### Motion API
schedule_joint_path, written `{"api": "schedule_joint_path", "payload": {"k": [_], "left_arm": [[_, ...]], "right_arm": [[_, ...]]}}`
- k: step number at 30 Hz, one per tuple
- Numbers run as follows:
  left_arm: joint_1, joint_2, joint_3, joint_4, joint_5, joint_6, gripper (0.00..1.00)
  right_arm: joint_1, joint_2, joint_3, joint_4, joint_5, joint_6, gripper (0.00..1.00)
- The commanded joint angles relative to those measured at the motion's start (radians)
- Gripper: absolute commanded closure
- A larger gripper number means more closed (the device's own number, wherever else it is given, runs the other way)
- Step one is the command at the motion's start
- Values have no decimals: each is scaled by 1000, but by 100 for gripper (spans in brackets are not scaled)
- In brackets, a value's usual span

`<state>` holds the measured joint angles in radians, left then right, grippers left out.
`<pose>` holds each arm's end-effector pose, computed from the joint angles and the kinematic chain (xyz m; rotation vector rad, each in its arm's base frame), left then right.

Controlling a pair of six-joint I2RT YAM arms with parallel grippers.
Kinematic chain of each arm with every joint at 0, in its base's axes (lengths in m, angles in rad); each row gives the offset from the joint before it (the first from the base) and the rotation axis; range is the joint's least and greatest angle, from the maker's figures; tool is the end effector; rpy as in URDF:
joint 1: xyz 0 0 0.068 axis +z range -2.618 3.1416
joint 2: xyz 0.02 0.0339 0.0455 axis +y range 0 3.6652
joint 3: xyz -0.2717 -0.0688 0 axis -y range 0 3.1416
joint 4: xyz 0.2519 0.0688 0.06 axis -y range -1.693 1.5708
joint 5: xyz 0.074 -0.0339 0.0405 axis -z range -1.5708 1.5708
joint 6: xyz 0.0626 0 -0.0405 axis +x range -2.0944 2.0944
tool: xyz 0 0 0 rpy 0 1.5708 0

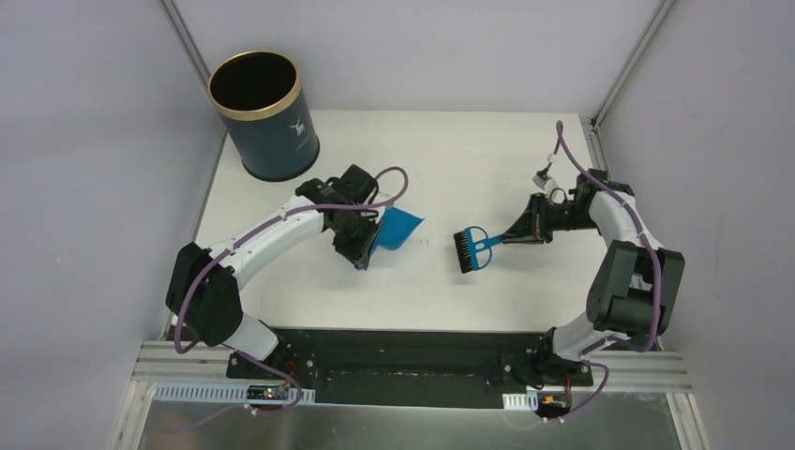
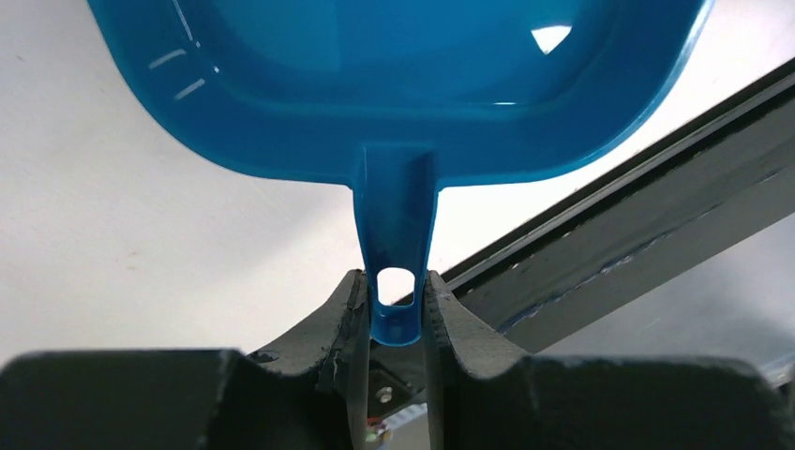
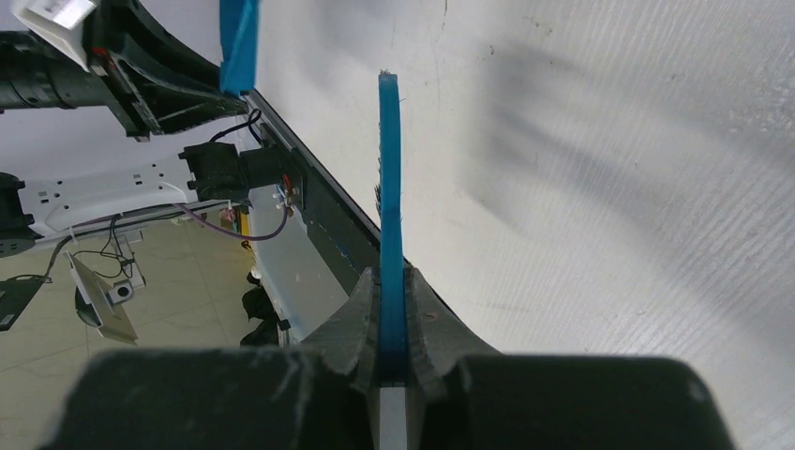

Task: Sweep away the paper scraps from the table

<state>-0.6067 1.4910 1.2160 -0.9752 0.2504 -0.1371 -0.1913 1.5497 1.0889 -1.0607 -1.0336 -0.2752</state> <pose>0.2372 -0.1835 0.2459 0.7297 2.7977 -0.5088 0.2771 0.0011 0.2210 -0.1409 2.5144 1.3780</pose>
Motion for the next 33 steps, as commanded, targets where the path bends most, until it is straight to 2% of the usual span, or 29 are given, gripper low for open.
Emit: {"api": "schedule_joint_path", "payload": {"k": [1, 6, 10, 17, 27, 33], "left_arm": [[-49, 35, -32, -26, -113, 53, 100], [-102, 114, -60, 29, -113, 49, 100], [-105, 170, -62, 44, -89, 63, 100], [-105, 199, -86, 48, -127, 74, 100], [-105, 233, -92, 54, -89, 55, 79], [-103, 180, -95, 66, -64, 67, 68]], "right_arm": [[10, 31, 46, -40, -43, -75, 100], [48, 51, 75, -86, -36, -104, 100], [74, 53, 70, -80, -15, -105, 100], [125, 82, 69, -91, -7, -124, 100], [319, 173, 112, -176, 61, -207, 100], [390, 234, 135, -211, 50, -242, 100]]}}
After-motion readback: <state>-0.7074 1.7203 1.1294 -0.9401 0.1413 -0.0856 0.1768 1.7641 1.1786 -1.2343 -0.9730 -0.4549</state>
